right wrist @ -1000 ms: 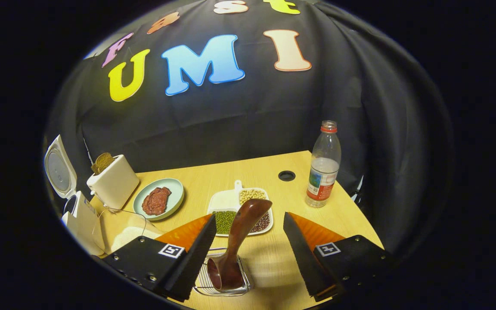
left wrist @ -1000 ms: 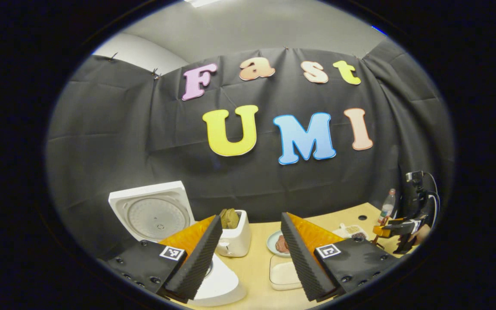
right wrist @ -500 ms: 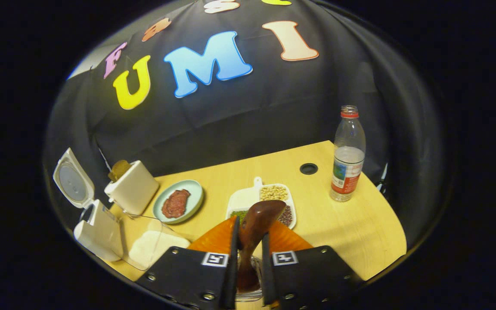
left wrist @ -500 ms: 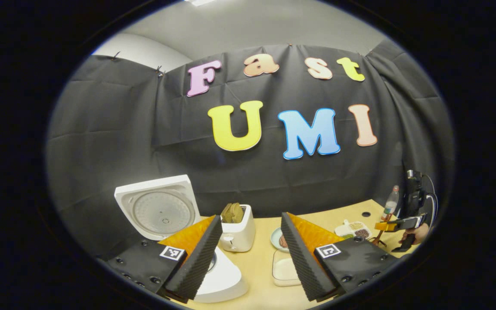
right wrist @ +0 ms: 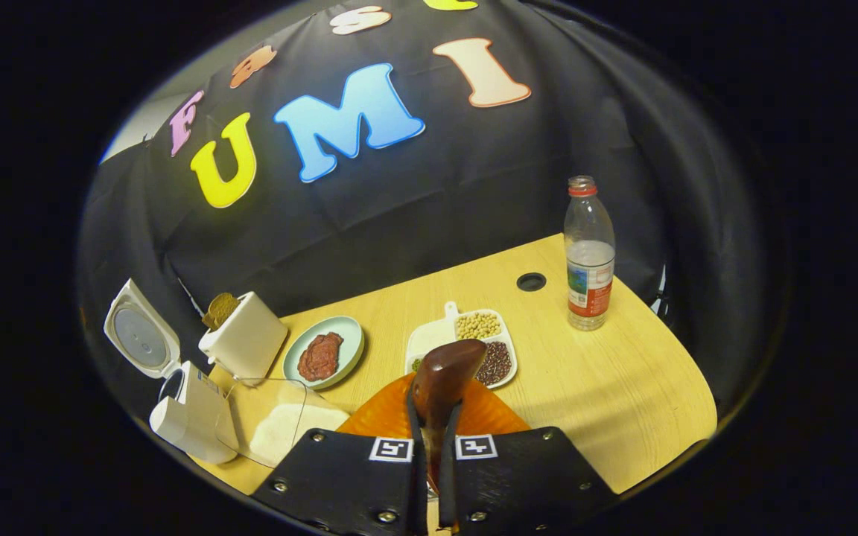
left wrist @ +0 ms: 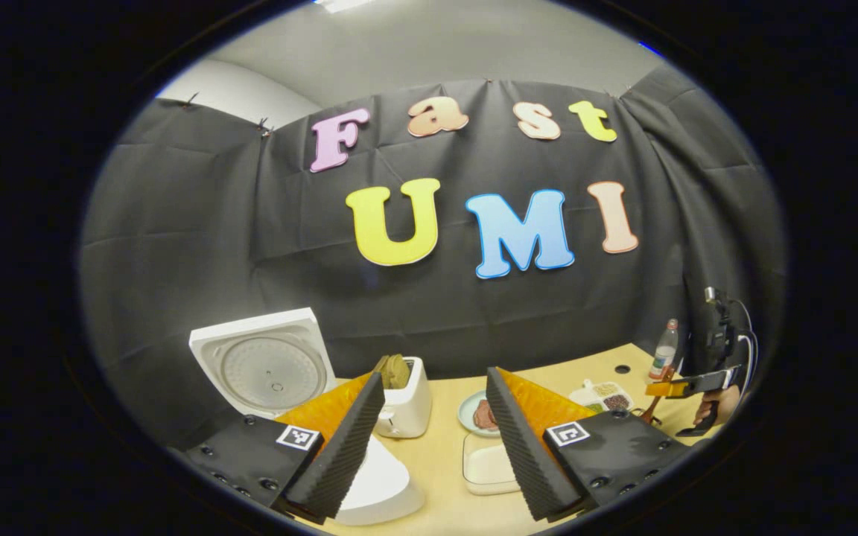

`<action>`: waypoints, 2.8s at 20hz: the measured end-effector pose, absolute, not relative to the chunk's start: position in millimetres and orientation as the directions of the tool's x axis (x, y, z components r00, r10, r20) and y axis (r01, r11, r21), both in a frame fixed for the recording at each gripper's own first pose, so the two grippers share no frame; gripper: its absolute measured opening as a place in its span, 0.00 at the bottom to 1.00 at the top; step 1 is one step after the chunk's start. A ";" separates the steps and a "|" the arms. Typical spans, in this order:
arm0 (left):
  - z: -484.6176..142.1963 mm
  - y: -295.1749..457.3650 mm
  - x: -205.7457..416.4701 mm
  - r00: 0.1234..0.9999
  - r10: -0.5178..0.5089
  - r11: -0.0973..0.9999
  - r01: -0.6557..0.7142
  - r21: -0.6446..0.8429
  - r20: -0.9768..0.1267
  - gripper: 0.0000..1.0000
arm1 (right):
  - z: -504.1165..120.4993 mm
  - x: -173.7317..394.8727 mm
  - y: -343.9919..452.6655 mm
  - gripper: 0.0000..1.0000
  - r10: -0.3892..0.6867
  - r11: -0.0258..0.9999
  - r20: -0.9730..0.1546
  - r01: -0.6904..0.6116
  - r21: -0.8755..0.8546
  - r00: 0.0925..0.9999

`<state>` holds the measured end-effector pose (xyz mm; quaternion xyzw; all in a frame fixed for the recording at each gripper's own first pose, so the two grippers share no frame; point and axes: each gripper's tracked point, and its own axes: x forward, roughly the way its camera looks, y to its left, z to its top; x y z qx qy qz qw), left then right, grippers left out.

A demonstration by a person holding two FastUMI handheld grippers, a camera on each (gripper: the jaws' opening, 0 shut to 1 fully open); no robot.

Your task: Close the left gripper, press the button to open the rice cooker; take a wooden spoon from the chopstick holder with the right hand, scoop a spoonful of rice and pour it into the rice cooker, then put the wooden spoon back into the chopstick holder.

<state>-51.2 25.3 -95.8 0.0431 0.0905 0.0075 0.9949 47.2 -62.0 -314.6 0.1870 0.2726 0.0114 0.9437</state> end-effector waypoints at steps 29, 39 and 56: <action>-99.4 82.6 -34.2 0.995 -0.019 1.000 0.019 0.000 -0.097 0.95 | -206.7 77.6 144.5 0.06 0.346 0.928 -0.367 -0.258 0.268 0.864; -110.3 106.6 -46.6 0.993 0.010 1.000 -0.008 0.021 -0.120 0.95 | -311.6 103.0 173.6 0.06 0.272 0.957 -0.464 -0.289 0.035 0.843; -120.1 142.1 -55.1 0.986 0.072 0.997 -0.070 0.023 -0.147 0.92 | -344.4 75.9 198.8 0.06 0.475 0.667 -0.513 0.088 0.740 0.715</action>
